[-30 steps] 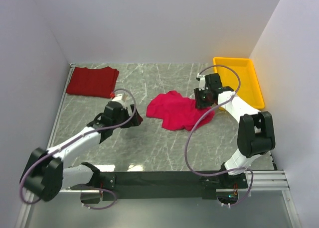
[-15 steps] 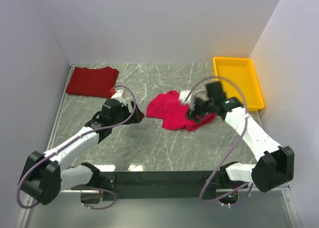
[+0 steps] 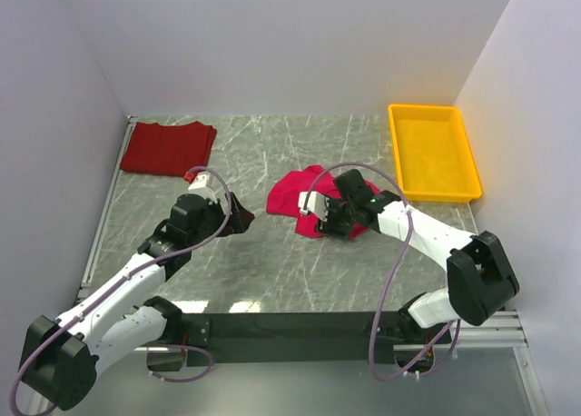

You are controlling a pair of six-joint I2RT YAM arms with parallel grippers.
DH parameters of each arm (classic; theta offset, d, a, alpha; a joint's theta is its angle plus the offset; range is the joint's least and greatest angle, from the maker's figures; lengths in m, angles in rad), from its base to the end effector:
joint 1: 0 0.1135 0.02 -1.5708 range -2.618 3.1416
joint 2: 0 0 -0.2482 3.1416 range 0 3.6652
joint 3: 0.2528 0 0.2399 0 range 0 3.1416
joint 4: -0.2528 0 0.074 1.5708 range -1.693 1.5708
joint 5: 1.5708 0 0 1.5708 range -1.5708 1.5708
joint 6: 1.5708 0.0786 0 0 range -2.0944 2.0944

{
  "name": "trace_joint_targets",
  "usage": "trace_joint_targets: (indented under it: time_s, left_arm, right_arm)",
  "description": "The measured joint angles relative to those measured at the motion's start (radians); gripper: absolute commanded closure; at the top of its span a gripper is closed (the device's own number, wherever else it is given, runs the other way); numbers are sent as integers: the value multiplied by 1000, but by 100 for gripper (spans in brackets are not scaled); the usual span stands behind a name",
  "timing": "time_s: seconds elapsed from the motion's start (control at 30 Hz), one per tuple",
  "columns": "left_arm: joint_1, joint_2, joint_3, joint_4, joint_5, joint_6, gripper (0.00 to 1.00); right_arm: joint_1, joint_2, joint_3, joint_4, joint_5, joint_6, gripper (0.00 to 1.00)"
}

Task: Fold and stack the t-shirts
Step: Flatten the tshirt out

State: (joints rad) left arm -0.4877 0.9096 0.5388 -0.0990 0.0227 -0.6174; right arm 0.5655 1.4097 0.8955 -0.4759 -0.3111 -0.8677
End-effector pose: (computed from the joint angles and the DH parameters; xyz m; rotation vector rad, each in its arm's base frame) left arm 0.2128 -0.1149 0.2121 -0.1224 2.1130 -0.7023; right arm 0.2350 0.1776 0.1721 -1.7374 1.8156 0.2763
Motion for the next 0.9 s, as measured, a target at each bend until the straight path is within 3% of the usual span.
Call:
trace_joint_targets:
  time_s: [0.3,0.33,0.43,0.67,0.9]
  left_arm:
    - [0,-19,-28,-22,-2,-23,6]
    - [0,-19,-28,-22,-2,-23,5]
    - [0,-14,-28,-19,-2,-23,6]
    - [0,44,-28,-3,0,-23,6]
    - [0,158,-8,42,13,2,6]
  right_arm:
    - [11,85,0,40,78,-14,60]
    - [11,85,0,37,79,-16,73]
    - [11,85,2,35,86,-18,100]
    - [-24,83,103,-9,37,111,100]
    - [-243,32,333,57,-63,457,100]
